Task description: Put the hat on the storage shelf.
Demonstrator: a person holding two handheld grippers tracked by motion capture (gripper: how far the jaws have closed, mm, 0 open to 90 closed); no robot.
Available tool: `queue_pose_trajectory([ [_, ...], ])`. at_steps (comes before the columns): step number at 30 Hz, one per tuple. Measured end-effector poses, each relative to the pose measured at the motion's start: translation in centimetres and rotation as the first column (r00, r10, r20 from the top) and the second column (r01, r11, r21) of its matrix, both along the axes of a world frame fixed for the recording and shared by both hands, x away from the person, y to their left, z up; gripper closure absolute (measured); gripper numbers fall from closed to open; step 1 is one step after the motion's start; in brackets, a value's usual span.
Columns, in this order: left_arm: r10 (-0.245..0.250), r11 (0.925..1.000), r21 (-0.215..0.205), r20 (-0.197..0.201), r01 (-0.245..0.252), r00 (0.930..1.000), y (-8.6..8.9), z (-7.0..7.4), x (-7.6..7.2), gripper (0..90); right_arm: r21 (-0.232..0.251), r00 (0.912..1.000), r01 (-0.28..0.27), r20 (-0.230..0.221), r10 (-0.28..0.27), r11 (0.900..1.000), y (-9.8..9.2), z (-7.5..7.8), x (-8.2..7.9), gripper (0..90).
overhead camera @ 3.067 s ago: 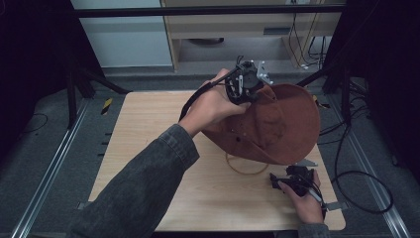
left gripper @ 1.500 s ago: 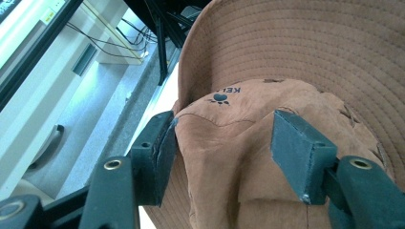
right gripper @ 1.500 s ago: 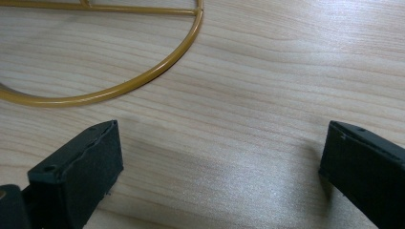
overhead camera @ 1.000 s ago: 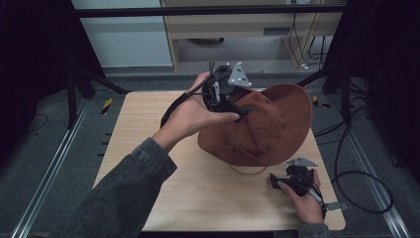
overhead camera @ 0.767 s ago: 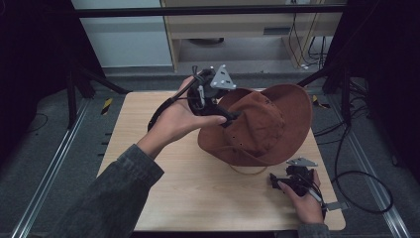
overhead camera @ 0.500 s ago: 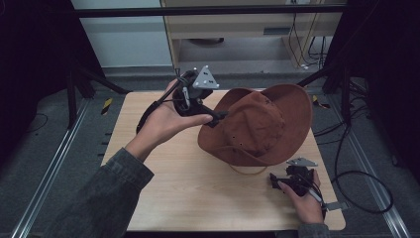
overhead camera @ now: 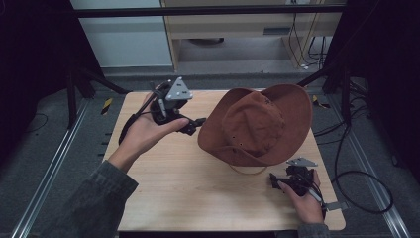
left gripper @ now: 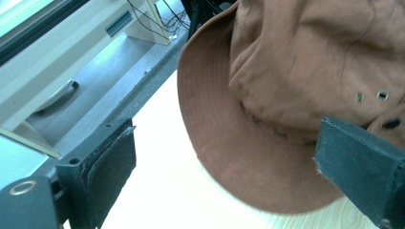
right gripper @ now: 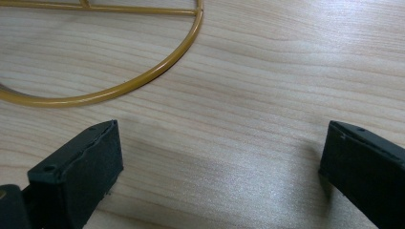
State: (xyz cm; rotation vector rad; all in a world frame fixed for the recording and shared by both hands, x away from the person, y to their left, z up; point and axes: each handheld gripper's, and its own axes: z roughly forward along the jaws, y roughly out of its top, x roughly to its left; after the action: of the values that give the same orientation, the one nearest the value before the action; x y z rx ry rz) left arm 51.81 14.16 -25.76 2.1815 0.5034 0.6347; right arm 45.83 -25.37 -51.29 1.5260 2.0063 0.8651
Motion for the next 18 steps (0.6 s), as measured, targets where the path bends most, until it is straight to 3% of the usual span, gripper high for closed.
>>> queue_pose_trajectory([
  [1, 0.0, 1.0, 0.0, 0.0, 0.0, 1.0, 0.0, 0.0, 0.0, 5.4, 0.0, 1.0, 0.0, 0.0, 0.0, 1.0, 0.0, 0.0, 0.0, 0.8],
  [2, 0.029, 0.9996, 0.006, -0.001, -0.029, 0.9996, 1.5, -1.0, 0.0, 5.2, -0.001, 1.0, 0.002, 0.0, -0.002, 1.0, 0.0, 0.0, 0.0, 0.9],
  [5, 0.056, 0.9982, 0.022, -0.004, -0.056, 0.9984, 3.3, -2.5, -0.3, 5.0, -0.002, 1.0, 0.004, 0.001, -0.004, 1.0, 0.0, 0.0, 0.0, 0.9],
  [8, 0.075, 0.9968, 0.028, -0.008, -0.074, 0.9972, 4.2, -3.7, -0.5, 4.9, -0.003, 1.0, 0.005, 0.001, -0.005, 1.0, 0.0, 0.0, -0.1, 1.0],
  [10, 0.107, 0.9932, 0.048, -0.03, -0.106, 0.9938, 5.9, -6.2, -0.7, 5.0, -0.003, 1.0, 0.005, 0.001, -0.005, 1.0, 0.0, 0.0, -0.1, 0.9],
  [11, 0.107, 0.9932, 0.048, -0.03, -0.106, 0.9938, 5.9, -6.2, -0.7, 5.1, -0.003, 1.0, 0.005, 0.001, -0.005, 1.0, 0.0, 0.0, -0.1, 0.9],
  [13, 0.127, 0.9902, 0.066, -0.054, -0.123, 0.9905, 6.9, -8.0, -0.9, 5.0, -0.003, 1.0, 0.005, 0.001, -0.005, 1.0, 0.0, 0.0, -0.1, 0.9],
  [14, 0.15, 0.9862, 0.081, -0.074, -0.144, 0.9859, 7.8, -9.9, -1.1, 5.2, -0.003, 1.0, 0.005, 0.001, -0.005, 1.0, 0.0, 0.0, -0.1, 0.9],
  [15, 0.15, 0.9862, 0.081, -0.074, -0.144, 0.9859, 7.8, -9.9, -1.1, 5.2, -0.002, 1.0, 0.005, 0.001, -0.005, 1.0, 0.0, 0.0, -0.1, 0.9],
  [16, 0.17, 0.9836, 0.079, -0.104, -0.162, 0.9801, 8.7, -11.9, -1.4, 5.2, -0.003, 1.0, 0.005, 0.001, -0.005, 1.0, 0.0, 0.0, -0.1, 0.9],
  [18, 0.19, 0.98, 0.083, -0.123, -0.181, 0.974, 9.5, -13.7, -1.8, 5.2, -0.002, 1.0, 0.005, 0.001, -0.005, 1.0, 0.0, 0.0, -0.1, 0.9],
])
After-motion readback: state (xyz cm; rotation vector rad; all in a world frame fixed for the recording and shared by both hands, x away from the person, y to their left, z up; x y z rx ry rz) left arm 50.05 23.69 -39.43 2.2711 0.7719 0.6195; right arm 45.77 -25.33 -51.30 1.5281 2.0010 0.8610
